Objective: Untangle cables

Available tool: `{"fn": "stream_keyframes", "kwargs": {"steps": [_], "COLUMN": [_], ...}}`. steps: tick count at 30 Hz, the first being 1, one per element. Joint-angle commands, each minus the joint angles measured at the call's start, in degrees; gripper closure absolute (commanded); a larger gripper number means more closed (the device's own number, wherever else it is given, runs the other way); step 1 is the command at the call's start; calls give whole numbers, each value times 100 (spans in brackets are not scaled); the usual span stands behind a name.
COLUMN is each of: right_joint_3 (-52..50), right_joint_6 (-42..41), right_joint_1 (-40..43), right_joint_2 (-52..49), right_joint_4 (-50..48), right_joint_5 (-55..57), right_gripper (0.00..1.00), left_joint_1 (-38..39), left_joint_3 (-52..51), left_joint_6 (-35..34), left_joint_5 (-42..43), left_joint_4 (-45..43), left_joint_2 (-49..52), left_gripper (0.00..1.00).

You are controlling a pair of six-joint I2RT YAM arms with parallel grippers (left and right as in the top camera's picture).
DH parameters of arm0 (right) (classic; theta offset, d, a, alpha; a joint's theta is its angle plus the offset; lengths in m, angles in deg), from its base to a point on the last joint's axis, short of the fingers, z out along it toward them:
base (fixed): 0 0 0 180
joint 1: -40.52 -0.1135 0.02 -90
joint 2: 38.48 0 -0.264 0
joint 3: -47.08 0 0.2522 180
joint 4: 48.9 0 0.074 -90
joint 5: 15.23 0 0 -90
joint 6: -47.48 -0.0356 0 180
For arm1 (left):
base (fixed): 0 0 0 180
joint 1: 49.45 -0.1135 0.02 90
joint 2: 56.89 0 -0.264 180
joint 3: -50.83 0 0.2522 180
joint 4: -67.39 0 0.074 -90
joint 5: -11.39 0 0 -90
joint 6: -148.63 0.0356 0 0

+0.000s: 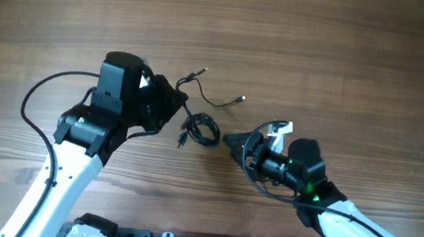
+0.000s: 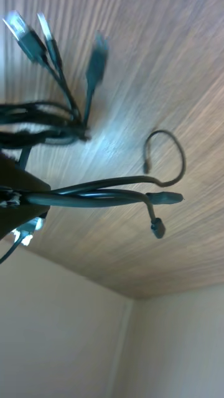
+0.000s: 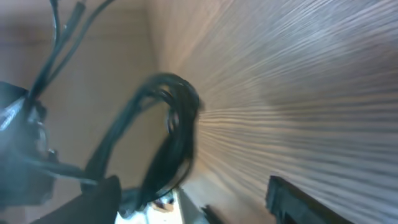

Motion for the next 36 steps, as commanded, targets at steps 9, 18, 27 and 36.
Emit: {"fn": "stream_keyframes", "kwargs": {"steps": [9,18,27,36], "right_joint_3": [-9,-9,-9,-9], "right_joint_6": [-2046,-2234,-1716,-802], "right_joint_1": [-750,-876,-876,-870], "right_joint_2": [-109,-118,-118,-118], "right_joint_4": [-94,-177,-179,-350], "right_joint_5": [1379,1375,1311,1327], "right_gripper": [38,76,96,96], "left_joint_1": [15,289,612,728], "left_joint_3": [24,24,22,22], "left_joint_6": [-1117,-1110,-970,339], "left_joint_5": [579,367,-796,-1060], "left_joint_4": [542,588,1084,1040], "left_joint_2": [-94,-90,-55,9], "left_gripper": [96,96,96,96]}}
